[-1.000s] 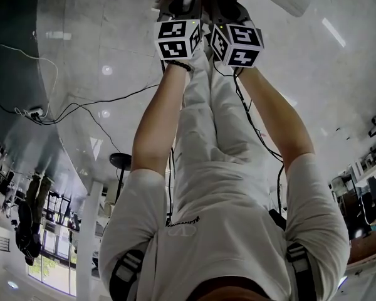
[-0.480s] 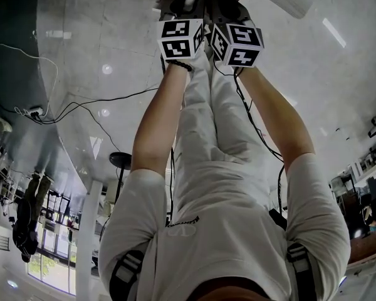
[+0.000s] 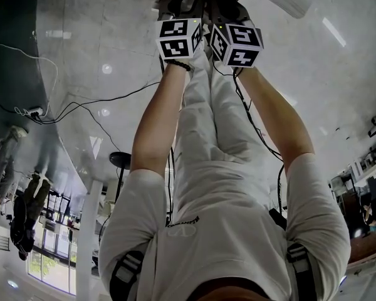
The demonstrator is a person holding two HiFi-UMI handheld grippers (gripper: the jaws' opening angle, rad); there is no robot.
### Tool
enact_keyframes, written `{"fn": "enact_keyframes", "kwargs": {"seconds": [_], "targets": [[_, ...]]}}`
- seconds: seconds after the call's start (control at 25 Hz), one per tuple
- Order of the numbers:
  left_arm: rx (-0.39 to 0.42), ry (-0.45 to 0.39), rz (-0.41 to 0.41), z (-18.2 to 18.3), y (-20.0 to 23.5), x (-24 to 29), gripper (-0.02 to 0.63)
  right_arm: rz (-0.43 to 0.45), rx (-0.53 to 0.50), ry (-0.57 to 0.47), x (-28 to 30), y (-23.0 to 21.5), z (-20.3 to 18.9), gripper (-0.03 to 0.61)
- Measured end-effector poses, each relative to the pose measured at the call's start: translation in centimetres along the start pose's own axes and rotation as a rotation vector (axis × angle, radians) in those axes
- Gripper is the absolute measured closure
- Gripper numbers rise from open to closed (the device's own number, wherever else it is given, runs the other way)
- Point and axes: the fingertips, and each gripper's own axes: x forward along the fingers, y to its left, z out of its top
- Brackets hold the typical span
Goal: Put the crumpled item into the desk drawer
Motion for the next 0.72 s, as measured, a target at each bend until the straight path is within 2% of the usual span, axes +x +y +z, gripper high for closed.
{"fn": "enact_keyframes", "kwargs": {"seconds": [0.72], "targets": [[-0.016,-0.022,-0.010,-0.02,0.12,-0.66,0.446,0.012,0.019,-0.012,-0.60,-0.08,-0.08,0.580]]}}
